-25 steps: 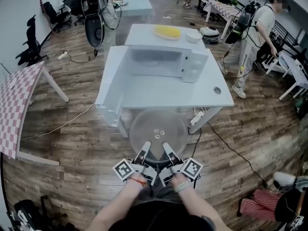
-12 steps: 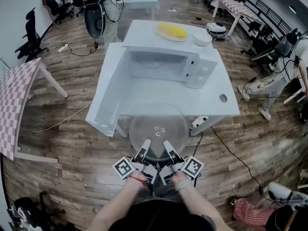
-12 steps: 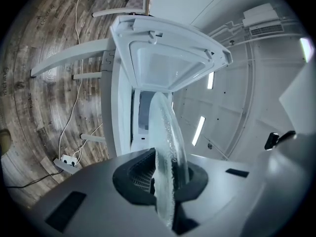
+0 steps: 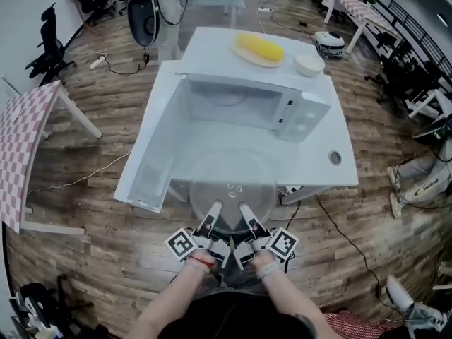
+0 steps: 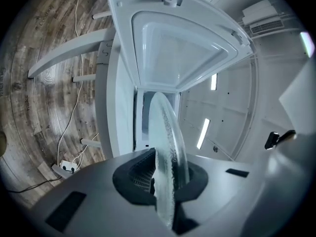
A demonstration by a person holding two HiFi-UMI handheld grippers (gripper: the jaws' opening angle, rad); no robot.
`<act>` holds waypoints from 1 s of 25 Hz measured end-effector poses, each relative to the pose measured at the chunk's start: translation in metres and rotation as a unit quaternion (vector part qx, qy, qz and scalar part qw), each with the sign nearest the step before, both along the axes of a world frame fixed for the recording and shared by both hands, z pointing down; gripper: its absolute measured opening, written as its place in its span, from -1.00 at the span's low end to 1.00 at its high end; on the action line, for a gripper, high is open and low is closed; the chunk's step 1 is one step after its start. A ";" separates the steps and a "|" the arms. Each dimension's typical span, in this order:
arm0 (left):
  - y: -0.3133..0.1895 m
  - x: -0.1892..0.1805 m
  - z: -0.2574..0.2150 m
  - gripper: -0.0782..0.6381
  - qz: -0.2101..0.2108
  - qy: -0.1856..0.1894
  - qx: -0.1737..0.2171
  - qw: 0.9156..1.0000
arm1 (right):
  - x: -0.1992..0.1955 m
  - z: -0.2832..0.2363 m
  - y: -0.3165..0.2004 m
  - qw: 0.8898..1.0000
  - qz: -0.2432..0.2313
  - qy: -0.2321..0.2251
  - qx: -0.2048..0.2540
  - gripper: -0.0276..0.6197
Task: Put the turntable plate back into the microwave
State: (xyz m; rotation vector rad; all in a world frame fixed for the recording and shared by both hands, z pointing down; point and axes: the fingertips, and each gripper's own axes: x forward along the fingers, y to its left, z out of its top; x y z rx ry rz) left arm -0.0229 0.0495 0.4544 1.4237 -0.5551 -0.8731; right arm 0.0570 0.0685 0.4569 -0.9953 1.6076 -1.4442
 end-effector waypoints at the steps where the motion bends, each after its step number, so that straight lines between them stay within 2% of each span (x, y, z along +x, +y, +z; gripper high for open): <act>1: -0.005 0.002 0.000 -0.69 -0.003 0.000 -0.001 1.000 | 0.002 0.001 -0.005 1.000 -0.004 0.001 0.000 -0.78; 11: -0.040 0.024 0.002 -0.69 -0.027 -0.003 0.005 1.000 | 0.025 0.003 -0.044 1.000 -0.028 -0.004 0.003 -0.78; 25: -0.075 0.025 0.012 -0.69 -0.037 -0.010 0.017 0.999 | 0.026 0.014 -0.080 0.999 -0.038 -0.012 0.014 -0.78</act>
